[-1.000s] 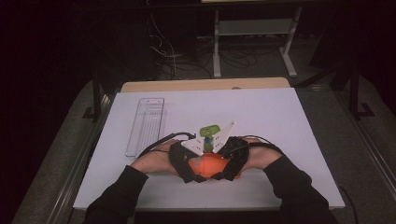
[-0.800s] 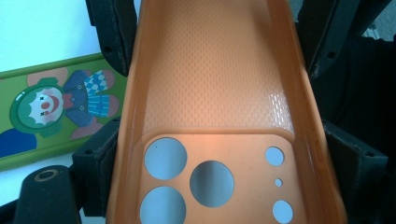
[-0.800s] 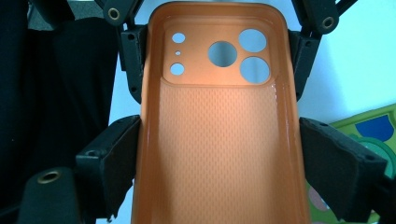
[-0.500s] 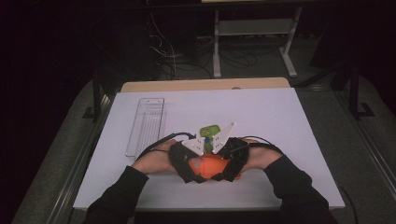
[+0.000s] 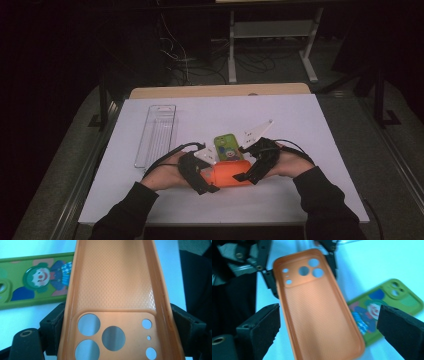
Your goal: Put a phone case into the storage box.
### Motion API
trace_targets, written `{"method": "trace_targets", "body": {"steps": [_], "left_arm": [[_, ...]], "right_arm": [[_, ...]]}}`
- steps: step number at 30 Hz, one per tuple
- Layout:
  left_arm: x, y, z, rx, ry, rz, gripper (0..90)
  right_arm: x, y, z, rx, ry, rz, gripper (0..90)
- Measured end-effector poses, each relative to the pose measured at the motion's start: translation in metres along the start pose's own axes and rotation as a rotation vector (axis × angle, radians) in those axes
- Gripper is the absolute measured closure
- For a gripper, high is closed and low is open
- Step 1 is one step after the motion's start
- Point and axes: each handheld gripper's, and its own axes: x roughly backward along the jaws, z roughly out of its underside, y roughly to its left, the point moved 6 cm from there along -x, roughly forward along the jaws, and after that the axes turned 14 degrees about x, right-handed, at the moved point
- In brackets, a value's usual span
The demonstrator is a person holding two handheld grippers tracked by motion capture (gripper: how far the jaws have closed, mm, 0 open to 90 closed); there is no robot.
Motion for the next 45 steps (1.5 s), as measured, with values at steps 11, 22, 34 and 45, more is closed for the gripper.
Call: {"method": "trace_targets", "body": {"steps": [11,22,34,45], "left_arm": [[0.001,0.010,-0.002,0.094,-0.030,-0.123,15.7],[0.004,0.017,-0.003,0.132,-0.020,-0.178,15.6],[0.008,0.026,-0.001,0.230,-0.051,-0.202,15.6],[0.009,0.026,-0.002,0.239,-0.053,-0.193,15.6]], "right_arm": [[0.017,-0.015,0.022,-0.244,-0.041,0.152,4.0],[0.012,-0.012,0.038,-0.344,-0.013,0.245,1.3],[-0.011,0.005,0.061,-0.443,0.009,0.318,0.5],[-0.017,0.004,0.061,-0.439,-0.014,0.330,0.6]]}}
